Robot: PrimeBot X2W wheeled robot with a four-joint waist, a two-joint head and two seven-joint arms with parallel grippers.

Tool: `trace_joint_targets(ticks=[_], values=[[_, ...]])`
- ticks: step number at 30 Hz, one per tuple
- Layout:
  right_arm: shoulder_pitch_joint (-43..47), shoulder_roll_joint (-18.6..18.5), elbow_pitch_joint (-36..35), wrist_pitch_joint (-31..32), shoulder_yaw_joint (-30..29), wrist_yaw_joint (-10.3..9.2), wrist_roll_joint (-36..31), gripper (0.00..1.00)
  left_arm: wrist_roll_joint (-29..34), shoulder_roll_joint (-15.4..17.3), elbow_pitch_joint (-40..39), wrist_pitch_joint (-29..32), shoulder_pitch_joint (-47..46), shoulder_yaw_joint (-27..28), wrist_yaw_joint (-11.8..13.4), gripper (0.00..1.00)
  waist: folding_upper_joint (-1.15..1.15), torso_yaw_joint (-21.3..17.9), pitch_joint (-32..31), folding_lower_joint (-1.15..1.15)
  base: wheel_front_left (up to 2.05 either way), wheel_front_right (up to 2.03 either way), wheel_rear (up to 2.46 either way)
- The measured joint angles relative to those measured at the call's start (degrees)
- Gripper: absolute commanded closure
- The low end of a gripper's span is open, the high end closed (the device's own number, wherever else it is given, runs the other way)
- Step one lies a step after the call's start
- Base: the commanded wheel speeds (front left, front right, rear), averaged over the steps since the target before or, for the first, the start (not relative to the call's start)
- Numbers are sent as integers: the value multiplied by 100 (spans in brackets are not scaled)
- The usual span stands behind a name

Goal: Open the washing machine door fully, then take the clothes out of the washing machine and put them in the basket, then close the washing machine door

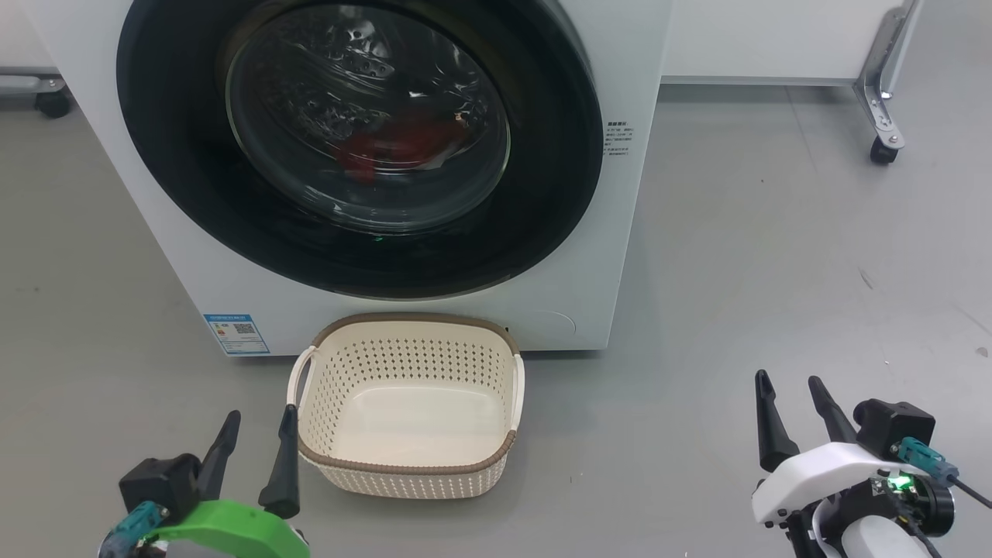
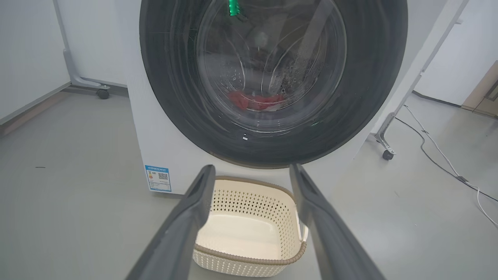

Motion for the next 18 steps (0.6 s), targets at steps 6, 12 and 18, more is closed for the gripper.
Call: trace_joint_targets(ticks=[6, 12, 18], values=[[-1, -1, 18, -94, 81, -59, -289, 0, 347, 36, -2, -103, 1, -111, 78, 0, 0, 2, -9, 0, 0, 0, 0], [-1, -1, 32, -190, 162, -157, -610, 0, 671, 58, -9, -202, 2, -235, 143, 0, 0, 6, -10, 0, 0, 0, 0], [-1, -2, 54, -293, 280, -220, -958, 0, 993, 97, -4, -283, 2, -366, 194, 0, 0, 12, -9, 0, 0, 0, 0]])
